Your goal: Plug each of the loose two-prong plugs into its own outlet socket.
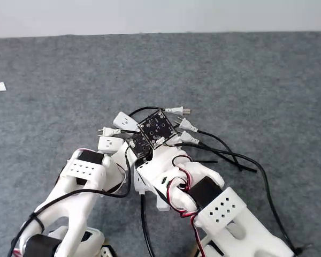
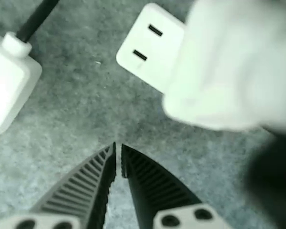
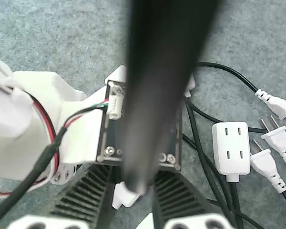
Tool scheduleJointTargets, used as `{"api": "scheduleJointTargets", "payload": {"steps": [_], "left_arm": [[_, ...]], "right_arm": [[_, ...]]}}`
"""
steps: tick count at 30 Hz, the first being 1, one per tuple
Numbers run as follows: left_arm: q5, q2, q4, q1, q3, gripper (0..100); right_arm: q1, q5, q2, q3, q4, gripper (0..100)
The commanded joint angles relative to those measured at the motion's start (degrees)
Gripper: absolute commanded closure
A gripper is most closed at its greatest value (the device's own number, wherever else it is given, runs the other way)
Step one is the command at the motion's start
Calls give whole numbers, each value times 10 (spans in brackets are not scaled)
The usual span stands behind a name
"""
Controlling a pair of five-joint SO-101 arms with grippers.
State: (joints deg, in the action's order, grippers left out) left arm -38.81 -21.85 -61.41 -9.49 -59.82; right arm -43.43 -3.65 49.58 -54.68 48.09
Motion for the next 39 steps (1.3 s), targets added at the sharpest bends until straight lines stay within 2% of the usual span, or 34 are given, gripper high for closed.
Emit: {"api": "scheduleJointTargets", "payload": {"steps": [1, 4, 6, 10, 13, 16, 19, 21, 25, 28, 31, 36, 39], "left_arm": [[3, -15, -5, -11, 7, 987], [89, -15, 23, -11, 21, 986], [199, -15, 65, -11, 22, 986], [465, -20, 144, -31, 23, 985], [579, -56, 168, -48, 13, 983], [610, -117, 148, -72, -7, 931], [651, -193, 98, -93, -26, 788], [666, -236, 93, -113, -54, 712], [668, -266, 105, -125, -84, 729], [668, -189, 106, -93, -55, 747], [667, -47, 103, -81, 3, 747], [664, 147, 70, -102, 106, 747], [664, 173, 54, -125, 128, 750]], "right_arm": [[16, 6, 12, 46, 0, 991], [49, 4, 12, 46, 0, 991], [77, 4, 15, 46, 0, 991], [113, -7, 18, 46, 4, 991], [130, -14, 14, 49, 5, 991], [153, -16, 13, 59, 14, 991], [171, -16, 13, 68, 17, 991], [176, -16, 13, 68, 15, 991], [177, -16, 13, 68, 16, 991], [177, -17, 13, 68, 16, 991], [176, -18, 12, 68, 16, 991], [175, -18, 12, 68, 16, 991], [175, -18, 12, 68, 16, 991]]}}
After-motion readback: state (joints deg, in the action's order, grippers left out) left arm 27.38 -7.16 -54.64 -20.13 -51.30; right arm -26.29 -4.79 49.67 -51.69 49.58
